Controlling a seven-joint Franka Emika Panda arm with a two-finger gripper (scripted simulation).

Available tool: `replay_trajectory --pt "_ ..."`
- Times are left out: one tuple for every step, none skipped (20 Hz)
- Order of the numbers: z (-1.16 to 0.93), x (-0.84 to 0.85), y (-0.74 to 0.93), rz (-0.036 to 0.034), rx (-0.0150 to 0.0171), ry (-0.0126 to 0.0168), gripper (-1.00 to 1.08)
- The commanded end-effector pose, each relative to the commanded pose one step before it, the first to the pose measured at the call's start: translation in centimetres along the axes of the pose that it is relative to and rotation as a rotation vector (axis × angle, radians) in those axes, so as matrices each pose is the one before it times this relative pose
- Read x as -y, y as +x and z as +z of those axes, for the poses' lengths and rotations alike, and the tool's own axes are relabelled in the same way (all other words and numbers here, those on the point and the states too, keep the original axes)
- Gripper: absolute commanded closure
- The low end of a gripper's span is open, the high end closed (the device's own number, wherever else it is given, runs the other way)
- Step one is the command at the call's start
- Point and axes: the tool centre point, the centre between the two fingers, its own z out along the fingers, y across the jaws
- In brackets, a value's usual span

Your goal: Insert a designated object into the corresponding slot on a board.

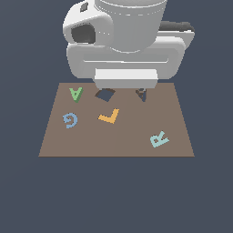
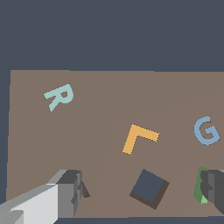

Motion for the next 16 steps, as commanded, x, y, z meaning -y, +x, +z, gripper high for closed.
replay_trajectory --pt "0.000 -0.001 0.000 0.00000 0.00000 0.00000 -0.92" --pt "0.016 -0.031 -0.016 0.00000 0.00000 0.00000 -0.92" --pt "0.060 -0.054 -0.045 -0.00065 0.00019 0.00010 -0.92" --pt "0.093 -0.118 -0.078 -0.00065 0.00021 0.00012 -0.92" --pt "0.131 -0.167 -0.109 -0.00092 0.00029 0.00017 -0.92" --pt "0.173 -0.211 -0.142 -0.00130 0.00041 0.00024 -0.92" --pt "0.214 -0.263 -0.176 -0.00159 0.00051 0.00029 -0.92" --pt "0.256 -0.321 -0.211 -0.00183 0.00059 0.00033 -0.92" --pt "0.299 -0.374 -0.246 -0.00215 0.00069 0.00039 -0.92" --pt "0.344 -0.418 -0.280 -0.00259 0.00083 0.00047 -0.92" --pt "0.384 -0.473 -0.313 -0.00283 0.00090 0.00051 -0.92" --pt "0.425 -0.519 -0.344 -0.00318 0.00101 0.00057 -0.92" --pt "0.462 -0.573 -0.376 -0.00337 0.00108 0.00060 -0.92" --pt "0.502 -0.616 -0.404 -0.00373 0.00119 0.00066 -0.92" --pt "0.538 -0.665 -0.432 -0.00395 0.00126 0.00069 -0.92" --pt "0.574 -0.707 -0.459 -0.00425 0.00136 0.00074 -0.92"
